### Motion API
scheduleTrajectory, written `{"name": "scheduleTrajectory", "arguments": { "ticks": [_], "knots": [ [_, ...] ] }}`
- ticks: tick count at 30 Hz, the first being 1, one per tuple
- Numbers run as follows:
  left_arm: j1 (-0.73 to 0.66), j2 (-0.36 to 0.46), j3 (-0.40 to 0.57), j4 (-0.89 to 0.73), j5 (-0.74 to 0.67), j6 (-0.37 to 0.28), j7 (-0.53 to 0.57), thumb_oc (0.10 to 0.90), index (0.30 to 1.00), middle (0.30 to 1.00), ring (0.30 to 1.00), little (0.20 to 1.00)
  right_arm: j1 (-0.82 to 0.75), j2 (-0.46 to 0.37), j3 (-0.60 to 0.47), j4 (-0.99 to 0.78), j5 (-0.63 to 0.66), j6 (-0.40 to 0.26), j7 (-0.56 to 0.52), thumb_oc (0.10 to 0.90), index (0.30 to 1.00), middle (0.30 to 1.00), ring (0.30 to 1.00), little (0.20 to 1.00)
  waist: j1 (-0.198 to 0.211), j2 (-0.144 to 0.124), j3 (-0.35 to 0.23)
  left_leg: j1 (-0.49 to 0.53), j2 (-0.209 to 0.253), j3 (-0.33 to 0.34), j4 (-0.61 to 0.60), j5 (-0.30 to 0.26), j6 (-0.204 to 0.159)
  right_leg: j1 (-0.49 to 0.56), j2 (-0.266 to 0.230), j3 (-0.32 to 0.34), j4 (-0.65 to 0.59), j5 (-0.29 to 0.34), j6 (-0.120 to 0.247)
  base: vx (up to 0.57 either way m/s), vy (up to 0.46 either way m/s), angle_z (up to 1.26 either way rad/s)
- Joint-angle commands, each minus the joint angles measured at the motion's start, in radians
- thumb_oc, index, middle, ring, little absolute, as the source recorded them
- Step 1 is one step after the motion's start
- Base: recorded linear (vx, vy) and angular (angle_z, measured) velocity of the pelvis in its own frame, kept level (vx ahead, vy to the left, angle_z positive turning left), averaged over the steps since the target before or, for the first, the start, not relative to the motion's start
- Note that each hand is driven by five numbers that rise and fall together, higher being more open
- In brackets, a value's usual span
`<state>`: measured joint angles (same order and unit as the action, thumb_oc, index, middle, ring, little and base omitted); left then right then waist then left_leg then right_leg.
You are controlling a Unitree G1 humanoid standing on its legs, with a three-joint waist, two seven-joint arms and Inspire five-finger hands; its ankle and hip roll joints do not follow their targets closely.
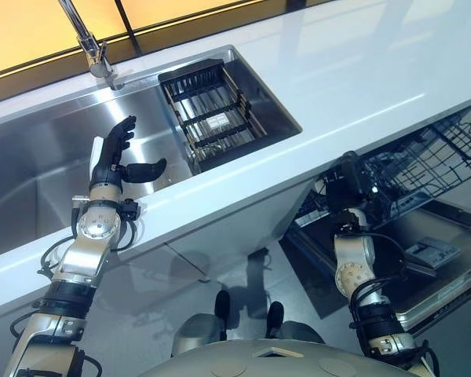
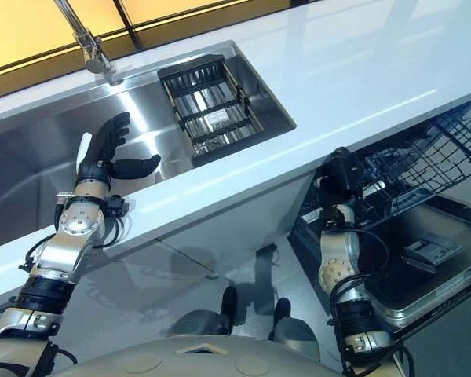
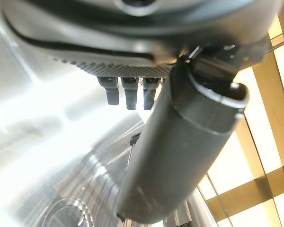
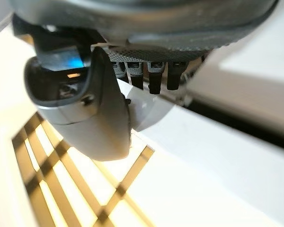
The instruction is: Pick up plates and place into dishwasher.
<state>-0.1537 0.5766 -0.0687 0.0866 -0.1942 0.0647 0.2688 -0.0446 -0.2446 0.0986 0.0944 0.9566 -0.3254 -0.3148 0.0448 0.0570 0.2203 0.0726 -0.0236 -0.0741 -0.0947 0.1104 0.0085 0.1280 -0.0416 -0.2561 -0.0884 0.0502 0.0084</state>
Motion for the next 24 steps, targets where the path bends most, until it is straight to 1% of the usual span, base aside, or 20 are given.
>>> {"name": "scheduleTrajectory", "arguments": {
  "ticks": [1, 3, 4, 5, 7, 8, 10, 11, 16, 18, 21, 24],
  "knots": [
    [-0.012, 0.031, 0.067, -0.093, 0.047, -0.094, 0.055, 0.800, 0.900, 0.900, 0.900, 0.900, -0.252, -0.131, -0.171, -0.171, -0.452, -0.154, -0.137, 0.800, 0.900, 0.900, 0.900, 0.900, 0.019, -0.031, -0.103, 0.081, -0.099, 0.069, 0.014, -0.167, 0.046, -0.018, -0.027, 0.056, 0.097, -0.089, 0.104, -0.05, 0.031, 0.03],
    [0.017, 0.030, 0.090, -0.113, 0.046, -0.098, 0.062, 0.800, 0.900, 0.900, 0.900, 0.900, -0.176, -0.174, -0.221, -0.171, -0.515, -0.138, -0.188, 0.800, 0.900, 0.900, 0.900, 0.900, -0.001, -0.031, -0.096, 0.084, -0.096, 0.079, 0.013, -0.168, 0.047, -0.023, -0.023, 0.070, 0.109, -0.094, 0.107, -0.05, 0.029, 0.04],
    [0.028, 0.030, 0.103, -0.119, 0.046, -0.101, 0.061, 0.800, 0.900, 0.900, 0.900, 0.900, -0.151, -0.189, -0.244, -0.167, -0.560, -0.116, -0.224, 0.800, 0.900, 0.900, 0.900, 0.900, -0.008, -0.032, -0.094, 0.084, -0.095, 0.082, 0.013, -0.169, 0.048, -0.026, -0.021, 0.077, 0.115, -0.097, 0.107, -0.05, 0.019, 0.07],
    [0.040, 0.031, 0.116, -0.125, 0.046, -0.103, 0.061, 0.800, 0.900, 0.900, 0.900, 0.900, -0.123, -0.209, -0.272, -0.160, -0.575, -0.109, -0.243, 0.800, 0.900, 0.900, 0.900, 0.900, -0.017, -0.033, -0.090, 0.085, -0.092, 0.086, 0.013, -0.169, 0.048, -0.030, -0.019, 0.083, 0.123, -0.100, 0.108, -0.05, 0.006, 0.06],
    [0.062, 0.039, 0.152, -0.137, 0.040, -0.104, 0.052, 0.800, 0.900, 0.900, 0.900, 0.900, -0.072, -0.234, -0.333, -0.148, -0.605, -0.076, -0.285, 0.800, 0.900, 0.900, 0.900, 0.900, -0.036, -0.035, -0.083, 0.086, -0.088, 0.092, 0.013, -0.171, 0.049, -0.037, -0.015, 0.096, 0.140, -0.106, 0.109, -0.06, -0.001, 0.03],
    [0.066, 0.042, 0.158, -0.136, 0.037, -0.106, 0.050, 0.800, 0.900, 0.900, 0.900, 0.900, -0.060, -0.241, -0.348, -0.143, -0.617, -0.055, -0.301, 0.800, 0.900, 0.900, 0.900, 0.900, -0.040, -0.035, -0.082, 0.086, -0.087, 0.094, 0.014, -0.171, 0.049, -0.040, -0.014, 0.099, 0.146, -0.109, 0.110, -0.06, -0.007, 0.02],
    [0.076, 0.047, 0.182, -0.140, 0.033, -0.105, 0.045, 0.800, 0.900, 0.900, 0.900, 0.900, -0.027, -0.258, -0.389, -0.120, -0.603, -0.030, -0.298, 0.800, 0.900, 0.900, 0.900, 0.900, -0.054, -0.037, -0.078, 0.086, -0.084, 0.098, 0.015, -0.172, 0.051, -0.047, -0.011, 0.111, 0.158, -0.113, 0.110, -0.05, -0.014, 0.05],
    [0.080, 0.052, 0.196, -0.142, 0.028, -0.103, 0.043, 0.800, 0.900, 0.900, 0.900, 0.900, -0.010, -0.267, -0.410, -0.107, -0.595, -0.004, -0.284, 0.800, 0.900, 0.900, 0.900, 0.900, -0.062, -0.039, -0.074, 0.087, -0.082, 0.101, 0.017, -0.173, 0.051, -0.050, -0.009, 0.117, 0.163, -0.114, 0.111, -0.05, -0.018, 0.13],
    [0.076, 0.066, 0.219, -0.127, 0.016, -0.109, 0.041, 0.800, 0.900, 0.900, 0.900, 0.900, 0.032, -0.289, -0.438, -0.043, -0.592, 0.076, -0.228, 0.800, 0.900, 0.900, 0.900, 0.900, -0.079, -0.044, -0.067, 0.086, -0.078, 0.112, 0.019, -0.173, 0.048, -0.057, -0.004, 0.131, 0.170, -0.115, 0.111, -0.04, -0.019, 0.13],
    [0.076, 0.068, 0.222, -0.126, 0.016, -0.109, 0.040, 0.800, 0.900, 0.900, 0.900, 0.900, 0.039, -0.290, -0.443, -0.025, -0.589, 0.092, -0.223, 0.800, 0.900, 0.900, 0.900, 0.900, -0.080, -0.045, -0.067, 0.084, -0.077, 0.114, 0.019, -0.174, 0.048, -0.058, -0.003, 0.132, 0.171, -0.116, 0.111, -0.01, -0.010, -0.06],
    [0.068, 0.070, 0.214, -0.114, 0.018, -0.112, 0.046, 0.800, 0.900, 0.900, 0.900, 0.900, 0.045, -0.284, -0.450, 0.040, -0.529, 0.086, -0.227, 0.800, 0.900, 0.900, 0.900, 0.900, -0.083, -0.047, -0.066, 0.085, -0.074, 0.118, 0.018, -0.176, 0.046, -0.059, -0.001, 0.132, 0.172, -0.119, 0.111, -0.02, -0.026, -0.23],
    [0.059, 0.081, 0.206, -0.098, 0.011, -0.120, 0.054, 0.800, 0.900, 0.900, 0.900, 0.900, 0.039, -0.289, -0.457, 0.096, -0.473, 0.099, -0.235, 0.800, 0.900, 0.900, 0.900, 0.900, -0.081, -0.046, -0.065, 0.085, -0.072, 0.120, 0.017, -0.177, 0.044, -0.062, 0.001, 0.129, 0.176, -0.120, 0.112, -0.02, -0.025, -0.09]
  ]
}}
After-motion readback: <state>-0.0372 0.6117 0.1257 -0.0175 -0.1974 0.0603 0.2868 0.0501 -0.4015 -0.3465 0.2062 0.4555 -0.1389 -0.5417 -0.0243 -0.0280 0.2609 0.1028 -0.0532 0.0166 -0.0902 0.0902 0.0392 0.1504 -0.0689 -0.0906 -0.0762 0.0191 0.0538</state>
